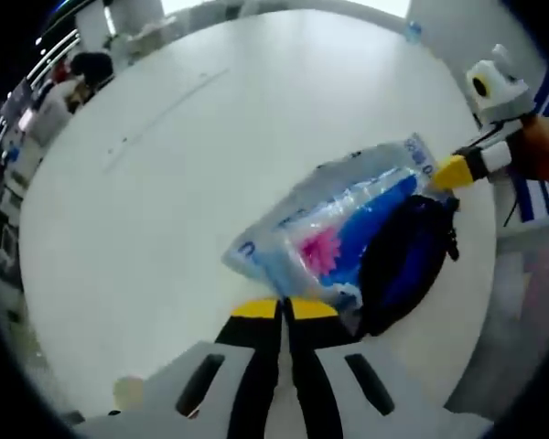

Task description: Arrange the tabletop items into an orderly group along one side of the table until the central work area is clear of visible clutter.

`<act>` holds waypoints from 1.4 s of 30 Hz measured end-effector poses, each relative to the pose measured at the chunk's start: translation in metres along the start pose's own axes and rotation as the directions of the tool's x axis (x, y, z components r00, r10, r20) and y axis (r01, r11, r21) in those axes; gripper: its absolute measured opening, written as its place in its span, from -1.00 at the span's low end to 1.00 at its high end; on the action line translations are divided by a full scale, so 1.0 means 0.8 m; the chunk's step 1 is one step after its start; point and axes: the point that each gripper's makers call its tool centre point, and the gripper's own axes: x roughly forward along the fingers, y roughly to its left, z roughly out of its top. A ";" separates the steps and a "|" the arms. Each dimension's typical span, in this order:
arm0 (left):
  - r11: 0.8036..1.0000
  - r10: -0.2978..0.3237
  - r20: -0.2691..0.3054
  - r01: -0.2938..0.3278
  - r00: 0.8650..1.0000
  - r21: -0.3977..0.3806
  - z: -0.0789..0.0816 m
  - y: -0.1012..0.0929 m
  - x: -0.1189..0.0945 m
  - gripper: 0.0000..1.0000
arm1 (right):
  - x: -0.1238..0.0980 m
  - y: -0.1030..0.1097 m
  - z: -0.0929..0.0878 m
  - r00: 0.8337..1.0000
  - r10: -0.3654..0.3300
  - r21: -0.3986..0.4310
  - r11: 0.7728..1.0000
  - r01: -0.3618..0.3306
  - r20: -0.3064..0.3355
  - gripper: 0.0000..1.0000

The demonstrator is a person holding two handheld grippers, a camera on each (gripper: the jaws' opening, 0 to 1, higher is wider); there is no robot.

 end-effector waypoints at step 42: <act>0.995 0.074 -0.096 -0.080 0.993 -0.064 -0.004 0.023 0.013 -1.00 | 0.045 0.004 0.074 0.997 0.013 -0.227 0.974 -0.029 -0.070 -0.96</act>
